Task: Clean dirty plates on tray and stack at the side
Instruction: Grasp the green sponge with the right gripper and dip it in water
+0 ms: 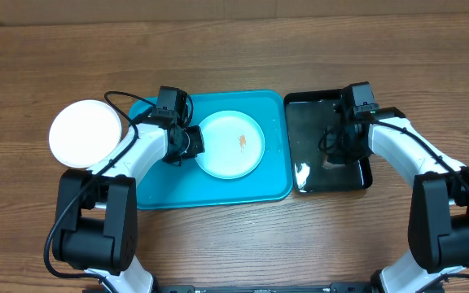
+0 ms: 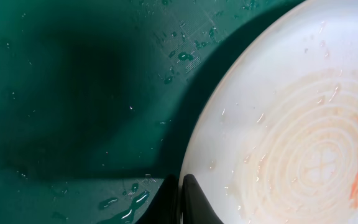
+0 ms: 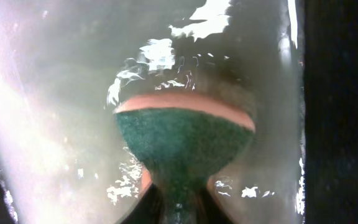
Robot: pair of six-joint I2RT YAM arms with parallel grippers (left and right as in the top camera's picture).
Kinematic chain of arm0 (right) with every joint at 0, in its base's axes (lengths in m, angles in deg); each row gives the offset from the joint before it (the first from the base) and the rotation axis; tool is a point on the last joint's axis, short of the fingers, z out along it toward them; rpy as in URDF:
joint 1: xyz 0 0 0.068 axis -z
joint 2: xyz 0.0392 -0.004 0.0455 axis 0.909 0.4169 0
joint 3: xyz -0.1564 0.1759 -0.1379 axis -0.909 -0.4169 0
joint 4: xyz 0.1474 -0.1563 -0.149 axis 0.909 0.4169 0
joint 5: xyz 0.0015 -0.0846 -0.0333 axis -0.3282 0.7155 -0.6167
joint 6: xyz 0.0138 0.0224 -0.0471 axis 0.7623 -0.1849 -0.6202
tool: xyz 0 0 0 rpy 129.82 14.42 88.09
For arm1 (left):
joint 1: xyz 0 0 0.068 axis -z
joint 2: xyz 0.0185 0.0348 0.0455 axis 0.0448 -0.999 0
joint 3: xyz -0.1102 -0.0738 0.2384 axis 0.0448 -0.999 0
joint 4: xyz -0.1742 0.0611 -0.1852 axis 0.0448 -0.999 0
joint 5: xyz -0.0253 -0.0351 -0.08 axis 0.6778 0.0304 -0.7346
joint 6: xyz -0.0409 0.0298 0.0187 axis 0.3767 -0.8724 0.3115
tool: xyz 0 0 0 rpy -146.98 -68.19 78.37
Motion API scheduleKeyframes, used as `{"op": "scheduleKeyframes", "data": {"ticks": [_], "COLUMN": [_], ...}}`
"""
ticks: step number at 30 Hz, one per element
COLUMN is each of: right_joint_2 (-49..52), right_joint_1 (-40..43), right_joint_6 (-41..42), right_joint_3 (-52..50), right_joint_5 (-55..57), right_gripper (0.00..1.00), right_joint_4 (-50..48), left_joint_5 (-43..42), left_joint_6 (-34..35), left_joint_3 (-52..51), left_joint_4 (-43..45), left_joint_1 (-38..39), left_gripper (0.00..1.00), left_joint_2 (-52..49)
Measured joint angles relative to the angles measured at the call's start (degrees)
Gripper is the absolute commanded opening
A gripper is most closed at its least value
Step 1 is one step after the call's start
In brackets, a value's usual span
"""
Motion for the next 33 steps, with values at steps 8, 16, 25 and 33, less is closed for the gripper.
{"op": "scheduleKeyframes", "data": {"ticks": [8, 16, 25, 33], "right_joint_2": [0.0, 0.0, 0.0, 0.0], "right_joint_1": [0.0, 0.0, 0.0, 0.0], "right_joint_6": [0.2, -0.2, -0.2, -0.2], "right_joint_3": [1.8, 8.1, 8.1, 8.1], "right_joint_5": [0.0, 0.0, 0.0, 0.0], "right_gripper": [0.04, 0.04, 0.04, 0.04], "right_joint_4": [6.1, 11.2, 12.0, 13.2], "left_joint_5": [0.0, 0.0, 0.0, 0.0], "left_joint_6": [0.2, 0.2, 0.2, 0.2], "left_joint_3": [0.0, 0.0, 0.0, 0.0], "left_joint_4": [0.0, 0.4, 0.4, 0.2], "left_joint_1": [0.0, 0.0, 0.0, 0.0], "left_gripper": [0.19, 0.17, 0.12, 0.04], "left_joint_2": [0.0, 0.0, -0.2, -0.3]}}
